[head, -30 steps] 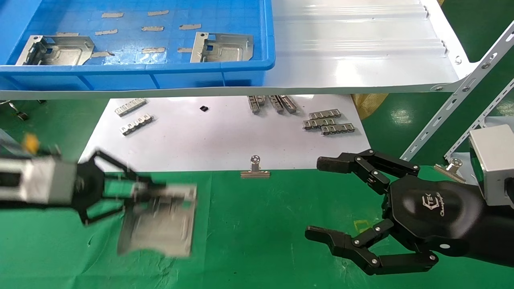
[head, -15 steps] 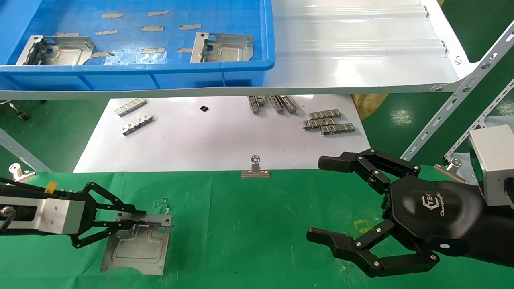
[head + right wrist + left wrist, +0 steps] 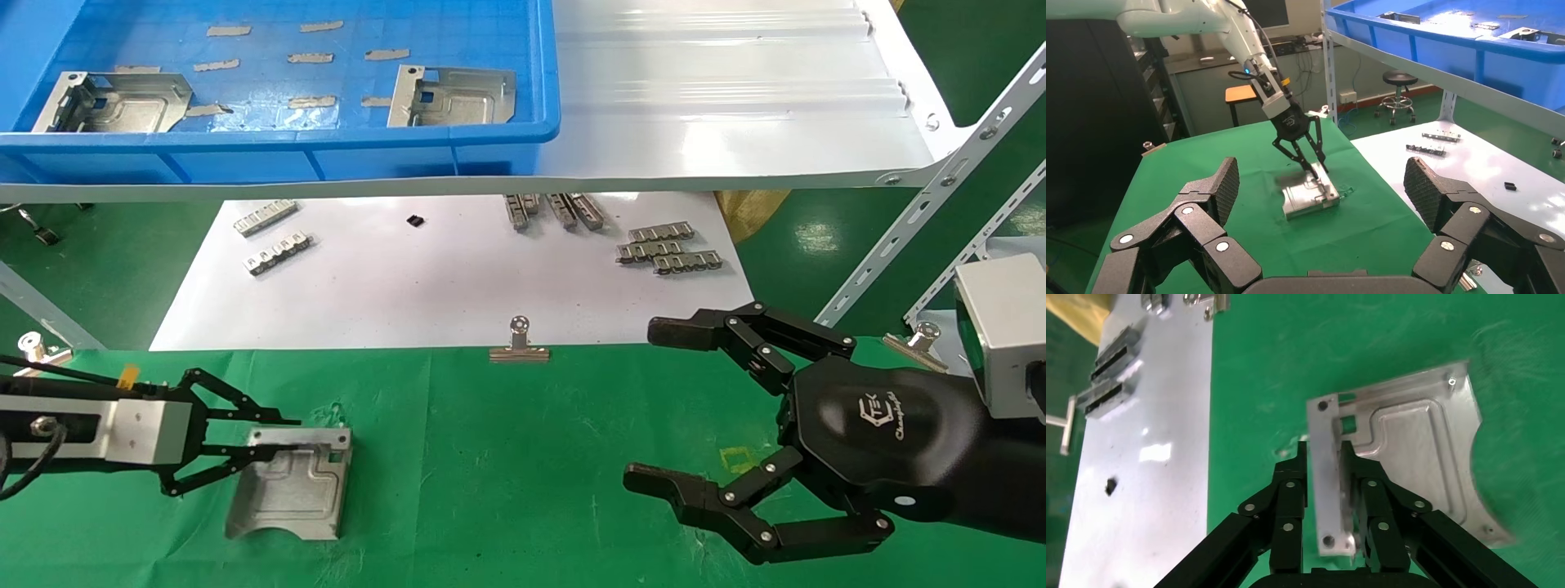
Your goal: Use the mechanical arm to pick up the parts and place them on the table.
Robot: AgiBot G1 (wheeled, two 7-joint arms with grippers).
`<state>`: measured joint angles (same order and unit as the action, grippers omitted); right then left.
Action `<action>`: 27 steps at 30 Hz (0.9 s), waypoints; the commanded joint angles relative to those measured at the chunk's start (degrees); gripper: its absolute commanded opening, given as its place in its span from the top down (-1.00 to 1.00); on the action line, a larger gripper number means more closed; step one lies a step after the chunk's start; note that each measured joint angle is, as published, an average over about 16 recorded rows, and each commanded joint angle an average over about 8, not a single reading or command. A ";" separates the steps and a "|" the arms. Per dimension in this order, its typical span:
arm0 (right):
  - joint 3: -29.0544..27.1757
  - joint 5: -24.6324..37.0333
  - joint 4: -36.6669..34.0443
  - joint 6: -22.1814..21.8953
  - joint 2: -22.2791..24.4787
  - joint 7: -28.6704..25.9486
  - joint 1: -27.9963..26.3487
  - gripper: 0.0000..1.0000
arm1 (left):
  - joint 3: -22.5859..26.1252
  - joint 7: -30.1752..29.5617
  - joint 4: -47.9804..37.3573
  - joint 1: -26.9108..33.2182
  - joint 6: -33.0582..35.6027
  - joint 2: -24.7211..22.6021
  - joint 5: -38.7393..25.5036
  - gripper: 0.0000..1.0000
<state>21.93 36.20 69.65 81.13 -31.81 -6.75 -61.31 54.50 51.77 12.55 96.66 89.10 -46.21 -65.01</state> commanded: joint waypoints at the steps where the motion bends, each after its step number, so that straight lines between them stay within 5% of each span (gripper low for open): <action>1: 0.00 0.00 0.00 0.00 0.00 0.00 0.00 -1.00 | 0.04 0.65 -1.22 -0.04 0.36 -0.39 0.00 -1.00; 17: 0.00 -0.01 -0.01 -0.01 0.01 0.00 0.01 -1.00 | -2.82 -13.11 -2.54 -2.47 2.50 1.78 10.22 -1.00; 27: 0.00 -0.01 -0.02 -0.01 0.01 0.00 0.01 -1.00 | -3.27 -13.49 -1.89 -3.00 2.48 1.97 10.65 -1.00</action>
<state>21.92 36.19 69.63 81.11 -31.80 -6.75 -61.30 50.65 37.36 11.56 93.06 91.50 -44.05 -53.96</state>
